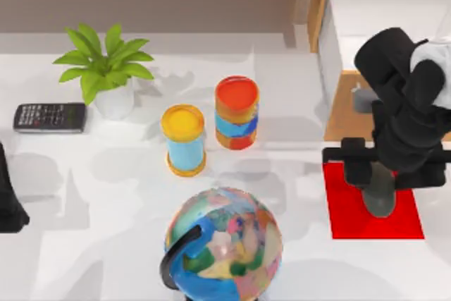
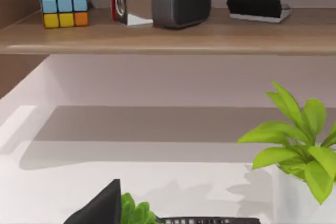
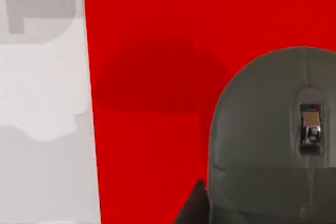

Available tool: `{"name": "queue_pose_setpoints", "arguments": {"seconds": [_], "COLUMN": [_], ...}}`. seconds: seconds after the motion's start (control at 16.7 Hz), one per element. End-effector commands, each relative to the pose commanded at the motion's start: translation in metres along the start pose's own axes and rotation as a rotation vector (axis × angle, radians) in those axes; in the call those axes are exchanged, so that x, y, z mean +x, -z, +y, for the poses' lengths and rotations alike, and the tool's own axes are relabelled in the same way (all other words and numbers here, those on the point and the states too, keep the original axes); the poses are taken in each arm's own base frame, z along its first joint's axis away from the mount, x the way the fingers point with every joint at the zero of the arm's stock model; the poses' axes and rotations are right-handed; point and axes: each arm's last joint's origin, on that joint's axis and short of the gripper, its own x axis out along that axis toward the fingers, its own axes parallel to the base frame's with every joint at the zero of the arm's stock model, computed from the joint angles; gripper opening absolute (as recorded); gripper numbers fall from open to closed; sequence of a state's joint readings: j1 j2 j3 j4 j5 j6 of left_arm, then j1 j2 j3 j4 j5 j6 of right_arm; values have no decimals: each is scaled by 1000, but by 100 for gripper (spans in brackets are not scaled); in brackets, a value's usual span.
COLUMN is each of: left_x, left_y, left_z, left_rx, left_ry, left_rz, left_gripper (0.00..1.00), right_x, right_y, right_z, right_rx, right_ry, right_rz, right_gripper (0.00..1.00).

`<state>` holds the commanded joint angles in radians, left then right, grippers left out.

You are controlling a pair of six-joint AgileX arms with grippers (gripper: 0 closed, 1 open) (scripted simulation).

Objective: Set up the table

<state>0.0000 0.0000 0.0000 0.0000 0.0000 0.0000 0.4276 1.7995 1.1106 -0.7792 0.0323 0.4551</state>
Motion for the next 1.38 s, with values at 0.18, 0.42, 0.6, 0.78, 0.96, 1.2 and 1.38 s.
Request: {"name": "queue_pose_setpoints", "arguments": {"seconds": [0.18,0.42,0.6,0.78,0.96,1.2,1.38], "left_x": [0,0,0,0,0,0,0], "left_y": [0,0,0,0,0,0,0], "left_z": [0,0,0,0,0,0,0], "left_rx": [0,0,0,0,0,0,0], "left_ry": [0,0,0,0,0,0,0], "left_rz": [0,0,0,0,0,0,0], "left_gripper": [100,100,100,100,100,100,100], "right_x": [-1,-2,-5,-8,-14,-21,-19], "right_y": [1,7,14,19,20,13,6], "right_z": [-1,-6,-7,-4,1,6,8], "right_rx": [4,9,-1,-15,-25,-23,-15], "right_ry": [7,41,69,84,75,32,0], "right_rz": [4,28,45,46,27,-17,-40], "right_gripper": [0,0,0,0,0,0,0]}}
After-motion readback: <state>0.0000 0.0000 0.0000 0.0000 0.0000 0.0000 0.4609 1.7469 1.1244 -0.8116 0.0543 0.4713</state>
